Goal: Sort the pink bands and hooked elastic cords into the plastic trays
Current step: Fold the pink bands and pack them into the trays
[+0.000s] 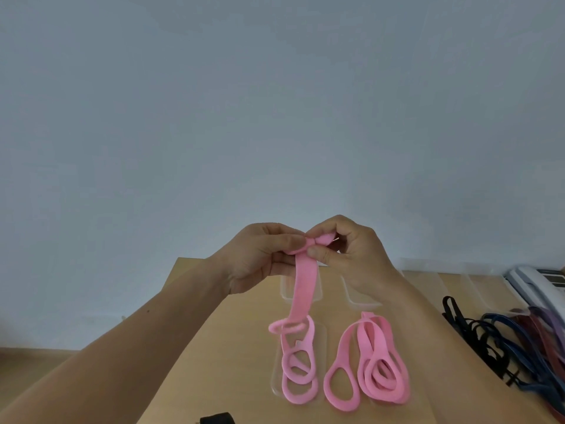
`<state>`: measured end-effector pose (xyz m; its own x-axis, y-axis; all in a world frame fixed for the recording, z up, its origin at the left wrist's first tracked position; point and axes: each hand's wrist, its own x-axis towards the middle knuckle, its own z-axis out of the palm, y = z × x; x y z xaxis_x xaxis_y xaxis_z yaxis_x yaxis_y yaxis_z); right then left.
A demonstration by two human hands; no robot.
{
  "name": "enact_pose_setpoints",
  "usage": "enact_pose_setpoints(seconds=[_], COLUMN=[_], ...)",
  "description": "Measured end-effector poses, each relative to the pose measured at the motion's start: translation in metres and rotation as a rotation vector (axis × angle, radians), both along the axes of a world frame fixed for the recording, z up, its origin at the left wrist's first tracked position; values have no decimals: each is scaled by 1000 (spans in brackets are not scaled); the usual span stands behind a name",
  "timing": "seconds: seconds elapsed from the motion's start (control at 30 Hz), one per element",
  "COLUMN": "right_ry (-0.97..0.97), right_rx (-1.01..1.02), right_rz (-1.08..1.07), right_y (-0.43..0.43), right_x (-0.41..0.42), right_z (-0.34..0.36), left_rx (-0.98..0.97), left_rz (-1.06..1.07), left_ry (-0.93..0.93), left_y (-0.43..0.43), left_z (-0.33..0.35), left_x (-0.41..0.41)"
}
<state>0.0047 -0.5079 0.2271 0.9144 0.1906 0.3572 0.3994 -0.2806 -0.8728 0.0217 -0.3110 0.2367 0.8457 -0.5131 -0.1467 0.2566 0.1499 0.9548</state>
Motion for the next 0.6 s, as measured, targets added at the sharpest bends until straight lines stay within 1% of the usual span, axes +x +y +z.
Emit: enact_pose_setpoints(seconds=[0.07,0.17,0.27,0.37,0.47,0.6], right_ry=[107,161,207,292,233,135], right_rx=[101,207,174,124,73,72], right_rz=[31,34,-25,6,-16,-57], right_y=[-1,-2,-1,1,1,3], right_x=[-1,-2,-1,-1,-1,2], right_z=[-2,-1,0,0,2,4], left_rx=[7,60,210,265,259,211], left_rz=[12,78,122,174,210,104], left_ry=[-25,-97,-287,-375,-354,-245], left_y=[1,2,0,-2,-2,0], left_z=[-2,-5,-8,-9,-12,-11], left_x=[0,0,-2,-2,-1,-2])
